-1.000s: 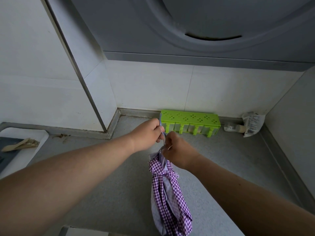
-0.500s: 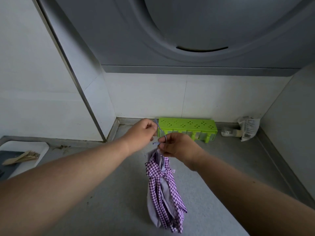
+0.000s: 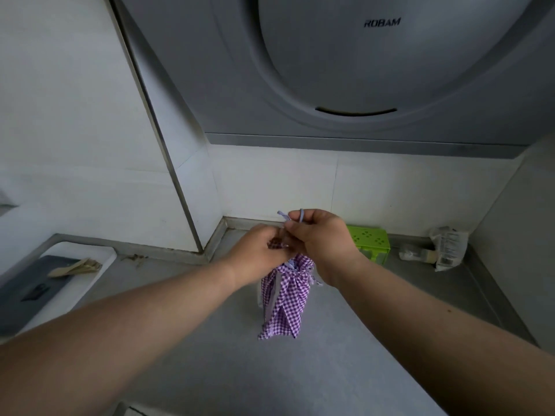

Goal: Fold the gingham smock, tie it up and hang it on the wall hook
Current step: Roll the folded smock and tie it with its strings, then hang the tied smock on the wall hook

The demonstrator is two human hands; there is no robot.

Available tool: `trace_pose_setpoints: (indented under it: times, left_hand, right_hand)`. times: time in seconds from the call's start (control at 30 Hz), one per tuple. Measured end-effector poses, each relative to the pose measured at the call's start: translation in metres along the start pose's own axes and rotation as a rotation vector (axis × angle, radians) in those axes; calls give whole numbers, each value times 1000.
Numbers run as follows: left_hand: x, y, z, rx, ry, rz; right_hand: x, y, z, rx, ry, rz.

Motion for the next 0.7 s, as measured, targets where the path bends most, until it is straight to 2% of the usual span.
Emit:
trace_pose_setpoints:
  times: [0.1, 0.23, 0.53, 0.7]
  left_hand:
    - [3, -8, -4, 75, 11, -39]
    - [13, -27, -11, 194, -32, -98]
    - [63, -54, -27, 145, -23, -73]
    - [121, -76, -11, 83, -64, -55]
  right_hand:
    - [-10, -12, 20, -2, 69, 62]
    - [-10, -16, 39, 26, -3, 111]
    - [-52, -38, 81, 350, -758, 225]
    - [-117, -64, 99, 519, -857, 194]
Point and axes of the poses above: each hand's wrist, its own y-axis towards the middle knuckle, its own x-axis out of the back of the hand, z = x × y, the point moved 10 cm from there along y, towards the middle knuckle
